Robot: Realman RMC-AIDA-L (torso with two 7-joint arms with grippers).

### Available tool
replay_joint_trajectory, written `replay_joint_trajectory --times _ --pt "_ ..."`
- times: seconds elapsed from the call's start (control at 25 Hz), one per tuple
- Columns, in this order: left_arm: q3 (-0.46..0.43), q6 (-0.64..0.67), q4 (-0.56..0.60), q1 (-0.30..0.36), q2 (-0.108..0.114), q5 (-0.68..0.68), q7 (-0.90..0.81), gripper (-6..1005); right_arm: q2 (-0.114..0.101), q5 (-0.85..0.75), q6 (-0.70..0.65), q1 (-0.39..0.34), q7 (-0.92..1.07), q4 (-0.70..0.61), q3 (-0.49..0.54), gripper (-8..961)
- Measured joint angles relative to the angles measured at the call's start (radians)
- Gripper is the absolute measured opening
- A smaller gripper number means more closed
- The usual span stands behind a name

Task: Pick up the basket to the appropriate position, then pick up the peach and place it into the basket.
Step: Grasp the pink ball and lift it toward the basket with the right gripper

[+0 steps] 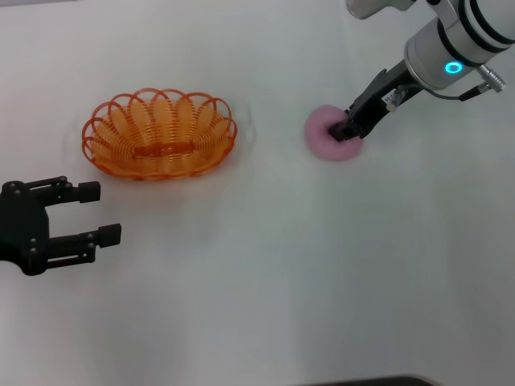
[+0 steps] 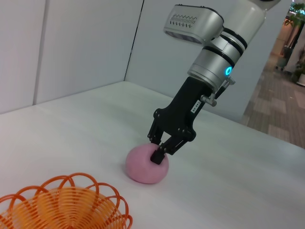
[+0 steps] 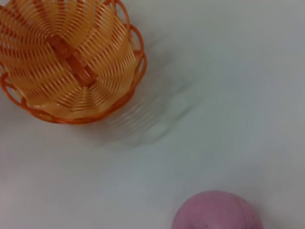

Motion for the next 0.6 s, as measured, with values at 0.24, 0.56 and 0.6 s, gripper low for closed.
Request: replay_joint_trajectory --times 0.24,0.56,0.6 --pt "0.000 0.000 0.000 0.000 0.000 0.000 0.000 733 0.000 0.000 -0.002 0.000 0.000 -0.003 0.002 217" --pt "0.000 0.004 0.000 0.000 0.001 0.000 -0.009 733 -0.010 0.059 -0.031 -0.007 0.003 -0.062 0.012 173" --pt "0.000 0.007 0.000 0.000 0.002 0.000 -0.011 732 -0.010 0.066 -0.037 -0.008 0.004 -0.079 0.019 163"
